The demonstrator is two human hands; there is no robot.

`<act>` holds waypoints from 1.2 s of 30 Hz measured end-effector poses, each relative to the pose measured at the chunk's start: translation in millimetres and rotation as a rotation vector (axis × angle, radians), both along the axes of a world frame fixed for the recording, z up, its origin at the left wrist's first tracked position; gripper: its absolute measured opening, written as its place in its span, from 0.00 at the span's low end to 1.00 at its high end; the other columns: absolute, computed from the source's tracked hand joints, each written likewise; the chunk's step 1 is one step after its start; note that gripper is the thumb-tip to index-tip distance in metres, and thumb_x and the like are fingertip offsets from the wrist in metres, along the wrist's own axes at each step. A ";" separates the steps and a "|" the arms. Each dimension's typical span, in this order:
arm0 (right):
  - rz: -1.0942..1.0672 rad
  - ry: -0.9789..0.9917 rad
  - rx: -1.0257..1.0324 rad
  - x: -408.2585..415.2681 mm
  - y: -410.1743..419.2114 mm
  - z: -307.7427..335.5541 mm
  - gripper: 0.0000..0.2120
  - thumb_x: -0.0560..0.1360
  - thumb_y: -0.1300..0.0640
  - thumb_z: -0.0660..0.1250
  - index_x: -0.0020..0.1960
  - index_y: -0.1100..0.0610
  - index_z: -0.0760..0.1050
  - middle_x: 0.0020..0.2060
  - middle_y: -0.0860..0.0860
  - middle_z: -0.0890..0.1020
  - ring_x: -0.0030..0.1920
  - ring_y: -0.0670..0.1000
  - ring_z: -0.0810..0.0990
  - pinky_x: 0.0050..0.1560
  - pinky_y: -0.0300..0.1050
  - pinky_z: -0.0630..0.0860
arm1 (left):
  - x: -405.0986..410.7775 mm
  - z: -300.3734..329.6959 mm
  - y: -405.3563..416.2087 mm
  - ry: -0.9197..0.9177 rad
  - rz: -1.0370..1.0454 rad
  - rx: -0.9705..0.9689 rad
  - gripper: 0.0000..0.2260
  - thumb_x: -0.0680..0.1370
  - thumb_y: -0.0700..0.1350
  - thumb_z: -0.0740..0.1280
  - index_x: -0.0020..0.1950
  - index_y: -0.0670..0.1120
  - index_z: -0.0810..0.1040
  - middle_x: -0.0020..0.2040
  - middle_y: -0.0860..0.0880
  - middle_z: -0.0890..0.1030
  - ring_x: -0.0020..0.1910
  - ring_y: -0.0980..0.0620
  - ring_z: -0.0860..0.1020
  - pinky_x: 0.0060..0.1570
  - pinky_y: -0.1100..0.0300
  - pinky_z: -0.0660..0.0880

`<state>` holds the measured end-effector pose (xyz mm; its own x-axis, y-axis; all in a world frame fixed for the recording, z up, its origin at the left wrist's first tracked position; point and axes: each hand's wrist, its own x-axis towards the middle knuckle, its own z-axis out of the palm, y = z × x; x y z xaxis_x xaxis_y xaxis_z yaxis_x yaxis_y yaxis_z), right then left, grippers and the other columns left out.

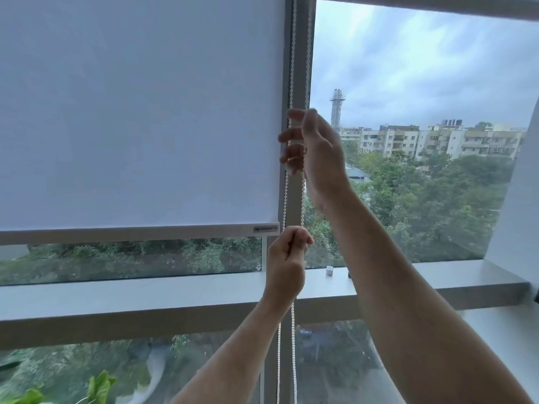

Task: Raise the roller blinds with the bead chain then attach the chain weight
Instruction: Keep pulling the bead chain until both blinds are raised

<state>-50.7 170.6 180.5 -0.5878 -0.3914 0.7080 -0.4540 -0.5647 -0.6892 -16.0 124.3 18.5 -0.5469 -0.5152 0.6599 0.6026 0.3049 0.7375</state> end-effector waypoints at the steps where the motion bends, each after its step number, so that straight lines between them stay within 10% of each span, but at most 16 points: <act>1: -0.035 -0.001 -0.010 2.9 -4.0 4.7 0.15 0.86 0.54 0.53 0.52 0.58 0.76 0.33 0.51 0.75 0.26 0.45 0.70 0.24 0.38 0.65 | 1.3 0.0 -1.3 -0.006 -0.005 -0.010 0.12 0.81 0.44 0.60 0.38 0.51 0.75 0.28 0.59 0.72 0.28 0.61 0.67 0.30 0.71 0.64; 6: -0.148 0.063 -0.113 5.3 -10.9 1.2 0.17 0.85 0.60 0.55 0.38 0.54 0.71 0.27 0.49 0.64 0.26 0.45 0.59 0.28 0.45 0.54 | 5.7 8.4 -14.2 -0.029 -0.106 -0.037 0.13 0.81 0.46 0.60 0.38 0.48 0.79 0.26 0.57 0.72 0.27 0.58 0.65 0.28 0.67 0.63; 17: -0.256 0.090 -0.060 5.9 -22.7 -93.3 0.18 0.82 0.61 0.60 0.35 0.47 0.72 0.28 0.41 0.74 0.30 0.45 0.69 0.30 0.44 0.67 | 17.4 118.2 -16.1 0.181 -0.065 -0.047 0.11 0.83 0.52 0.59 0.55 0.51 0.79 0.45 0.52 0.84 0.42 0.55 0.83 0.42 0.62 0.79; 22: -0.175 0.086 -0.027 -1.3 -13.6 -126.2 0.18 0.83 0.55 0.58 0.34 0.46 0.70 0.27 0.42 0.68 0.30 0.46 0.62 0.31 0.47 0.59 | 15.2 147.1 -15.5 0.102 -0.178 -0.050 0.12 0.85 0.44 0.58 0.47 0.44 0.78 0.28 0.52 0.73 0.23 0.55 0.68 0.23 0.61 0.65; 27: -0.070 0.049 0.035 -8.1 -6.4 -119.1 0.19 0.81 0.50 0.59 0.33 0.51 0.71 0.24 0.48 0.69 0.23 0.47 0.63 0.24 0.41 0.61 | 14.5 140.1 -9.6 0.162 -0.074 -0.040 0.14 0.83 0.43 0.59 0.39 0.50 0.76 0.26 0.58 0.68 0.25 0.58 0.62 0.24 0.62 0.58; 33: -0.061 -0.104 -0.114 -11.8 0.0 -51.6 0.21 0.84 0.49 0.54 0.49 0.60 0.80 0.32 0.52 0.81 0.31 0.47 0.79 0.33 0.40 0.77 | 5.4 110.8 -4.9 0.146 0.108 -0.090 0.13 0.83 0.43 0.60 0.40 0.50 0.78 0.31 0.55 0.79 0.31 0.59 0.76 0.31 0.61 0.74; 36: -0.029 -0.035 -0.103 -3.7 4.6 -1.3 0.19 0.83 0.48 0.56 0.54 0.63 0.76 0.36 0.54 0.80 0.32 0.49 0.79 0.33 0.42 0.79 | 0.9 74.3 -1.1 0.108 0.053 -0.091 0.13 0.83 0.44 0.60 0.40 0.51 0.78 0.31 0.56 0.76 0.31 0.58 0.70 0.30 0.63 0.67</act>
<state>-54.4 175.2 179.2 -0.6233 -0.2998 0.7222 -0.4475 -0.6207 -0.6438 -15.2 123.2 92.8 -0.4440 -0.4768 0.7586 0.6580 0.4011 0.6373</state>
